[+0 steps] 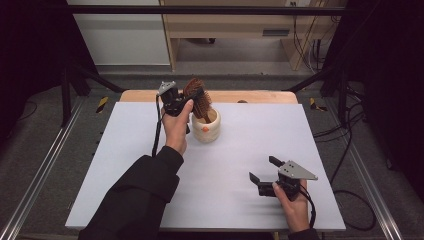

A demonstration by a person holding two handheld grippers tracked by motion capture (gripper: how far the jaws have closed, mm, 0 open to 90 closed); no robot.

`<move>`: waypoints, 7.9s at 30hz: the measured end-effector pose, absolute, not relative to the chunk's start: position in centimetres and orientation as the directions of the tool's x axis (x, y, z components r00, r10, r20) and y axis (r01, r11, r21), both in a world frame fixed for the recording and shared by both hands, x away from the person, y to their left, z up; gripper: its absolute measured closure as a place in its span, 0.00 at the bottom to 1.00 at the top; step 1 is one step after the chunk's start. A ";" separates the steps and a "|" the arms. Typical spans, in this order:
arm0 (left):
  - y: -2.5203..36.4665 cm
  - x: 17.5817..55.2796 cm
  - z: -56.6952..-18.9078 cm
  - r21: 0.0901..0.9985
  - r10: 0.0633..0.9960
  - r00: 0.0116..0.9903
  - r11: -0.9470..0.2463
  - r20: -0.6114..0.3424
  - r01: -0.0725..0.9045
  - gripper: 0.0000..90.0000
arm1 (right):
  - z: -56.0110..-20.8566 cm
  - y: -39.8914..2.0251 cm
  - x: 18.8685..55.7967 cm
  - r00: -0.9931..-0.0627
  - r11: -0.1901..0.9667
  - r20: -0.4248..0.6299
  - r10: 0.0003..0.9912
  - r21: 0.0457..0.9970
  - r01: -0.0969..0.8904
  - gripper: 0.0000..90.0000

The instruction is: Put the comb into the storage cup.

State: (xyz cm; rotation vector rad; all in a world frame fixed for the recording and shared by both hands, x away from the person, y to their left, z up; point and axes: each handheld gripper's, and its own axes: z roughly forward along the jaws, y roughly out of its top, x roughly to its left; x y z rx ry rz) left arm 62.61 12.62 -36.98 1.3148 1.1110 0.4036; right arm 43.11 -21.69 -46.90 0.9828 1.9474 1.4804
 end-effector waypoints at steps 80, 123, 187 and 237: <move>14.6 62.5 -38.2 0.880 0.790 0.409 0.329 -0.456 0.343 0.46 | -47.2 -21.4 43.3 -0.627 0.153 0.046 0.778 0.953 0.261 0.07; 15.1 60.5 -38.2 0.928 0.809 0.469 0.245 -0.355 0.280 0.03 | -47.0 -21.4 43.2 -0.619 0.150 0.035 0.785 0.958 0.245 0.07; 16.9 58.3 -38.0 0.969 0.835 0.503 0.133 -0.224 0.210 0.04 | -46.9 -21.4 43.0 -0.634 0.142 0.038 0.773 0.963 0.231 0.06; 23.8 48.7 -40.7 0.990 0.858 0.504 0.032 -0.097 0.135 0.03 | -46.9 -21.1 42.7 -0.633 0.195 -0.009 0.774 0.954 0.226 0.06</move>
